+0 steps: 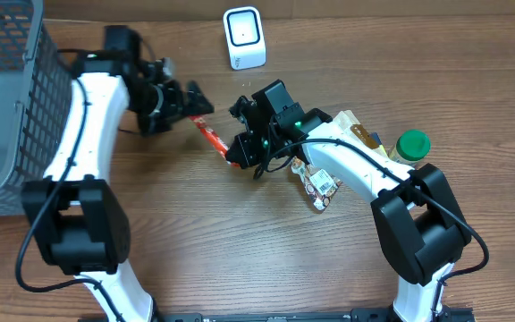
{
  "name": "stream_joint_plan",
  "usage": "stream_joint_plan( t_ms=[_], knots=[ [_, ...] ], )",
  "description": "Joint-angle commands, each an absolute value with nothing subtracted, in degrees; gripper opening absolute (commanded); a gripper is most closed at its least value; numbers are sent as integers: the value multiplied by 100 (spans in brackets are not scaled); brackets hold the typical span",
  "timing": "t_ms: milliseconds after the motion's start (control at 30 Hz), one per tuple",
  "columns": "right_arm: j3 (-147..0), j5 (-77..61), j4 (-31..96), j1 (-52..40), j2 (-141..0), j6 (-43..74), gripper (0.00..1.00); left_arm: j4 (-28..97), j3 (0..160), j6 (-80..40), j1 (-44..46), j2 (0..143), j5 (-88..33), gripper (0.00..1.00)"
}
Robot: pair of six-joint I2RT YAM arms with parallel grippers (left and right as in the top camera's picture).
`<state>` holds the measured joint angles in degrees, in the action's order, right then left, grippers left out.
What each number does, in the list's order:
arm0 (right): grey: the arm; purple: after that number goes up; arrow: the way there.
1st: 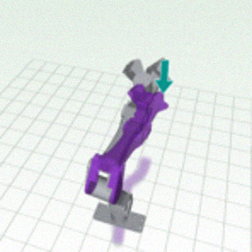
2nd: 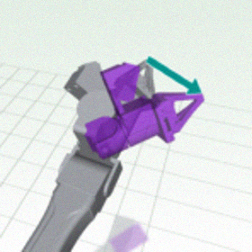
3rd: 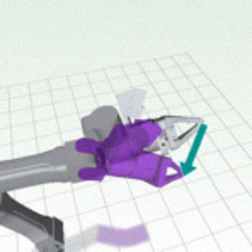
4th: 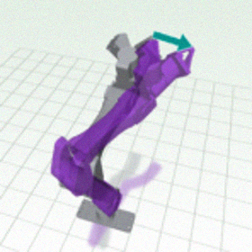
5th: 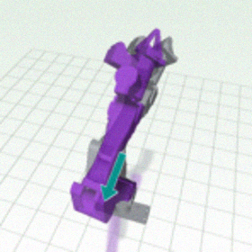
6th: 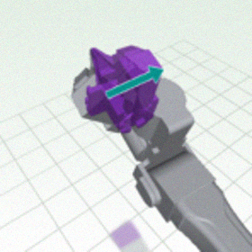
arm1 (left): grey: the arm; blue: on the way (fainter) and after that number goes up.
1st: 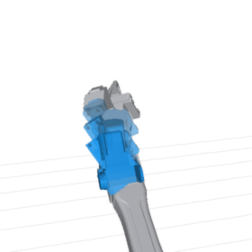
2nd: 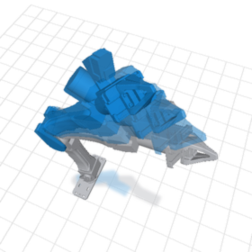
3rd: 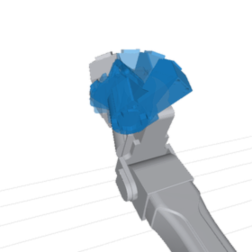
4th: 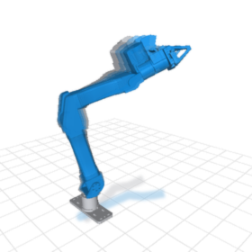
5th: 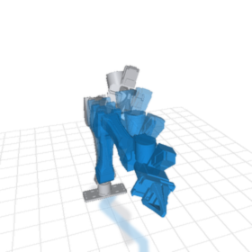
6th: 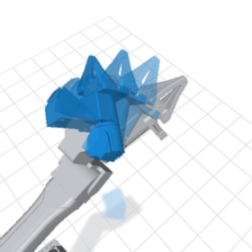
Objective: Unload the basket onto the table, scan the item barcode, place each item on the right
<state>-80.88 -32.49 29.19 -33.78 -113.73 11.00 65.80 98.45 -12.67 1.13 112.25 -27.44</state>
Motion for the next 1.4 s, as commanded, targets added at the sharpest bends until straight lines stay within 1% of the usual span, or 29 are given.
stream_joint_plan(
  t_ms=[0, 100, 133, 167, 233, 300, 400, 467, 533, 600, 633, 667, 800, 933, 967, 1033, 1067, 1100, 1200, 1233, 1267, 1333, 1367],
  knots=[
    [-8073, -4185, 2567, -3363, -11244, 1382, 4, 6569, 9939, -1933, 543, 11240, -2331, 100],
    [-8073, -4381, 2381, -3361, -11244, 1697, 4, 6510, 9939, -2377, 777, 11240, -1747, 100],
    [-8073, -4379, 2366, -3361, -11244, 1756, 4, 6488, 9939, -2408, 810, 11240, -1704, 98],
    [-8073, -4381, 2344, -3345, -11244, 1874, 4, 6410, 9939, -2405, 849, 11240, -1688, 93],
    [-8073, -4379, 2344, -3304, -11244, 2060, 4, 6311, 9939, -2408, 856, 11240, -1695, 93],
    [-8073, -4377, 2340, -3238, -11244, 2248, 4, 6202, 9939, -2486, 812, 11240, -1697, 100],
    [-8073, -4381, 2324, -3177, -11244, 2279, 4, 6053, 9939, -2639, 738, 11240, -1752, 100],
    [-8073, -4379, 2298, -3151, -11244, 2279, 4, 6036, 9939, -2779, 694, 11240, -1758, 96],
    [-8073, -4381, 2265, -3140, -11244, 2281, 4, 6034, 9939, -2862, 666, 11240, -1767, 88],
    [-8073, -4383, 2215, -3140, -11244, 2338, 4, 6003, 9939, -2877, 648, 11240, -1765, 66],
    [-8073, -4383, 2209, -3140, -11244, 2397, 4, 6001, 9939, -2877, 639, 11240, -1765, 58],
    [-8073, -4386, 2169, -3142, -11244, 2405, 4, 5988, 9939, -2877, 635, 11240, -1765, 54],
    [-8073, -4523, 2075, -3142, -11244, 2403, 4, 5948, 9939, -2886, 635, 11240, -1765, 46],
    [-8073, -4797, 1789, -3142, -11244, 2405, 4, 5957, 9939, -2899, 639, 11240, -1756, 44],
    [-8073, -4814, 1756, -3142, -11244, 2408, 4, 5957, 9939, -2899, 639, 11240, -1758, 40],
    [-8073, -4812, 1769, -3142, -11244, 2405, 4, 5964, 9939, -2897, 639, 11240, -1758, 22],
    [-8073, -4810, 1789, -3142, -11244, 2405, 4, 5975, 9939, -2895, 633, 11240, -1756, 8],
    [-8073, -4812, 1787, -3142, -11244, 2405, 4, 5972, 9939, -2895, 633, 11240, -1756, 4],
    [-8073, -4810, 1789, -3142, -11244, 2401, 4, 5977, 9939, -2823, 635, 11240, -1761, 4],
    [-8073, -4810, 1796, -3142, -11244, 2397, 8, 5988, 9939, -2783, 633, 11240, -1761, 4],
    [-8073, -4810, 1815, -3142, -11244, 2359, 24, 6010, 9939, -2696, 633, 11240, -1761, 4],
    [-8073, -4807, 1920, -3142, -11244, 2018, 61, 6182, 9939, -2567, 628, 11240, -1752, 4],
    [-8073, -4812, 1990, -3140, -11244, 1778, 73, 6305, 9939, -2569, 615, 11240, -1754, 4]
  ],
)
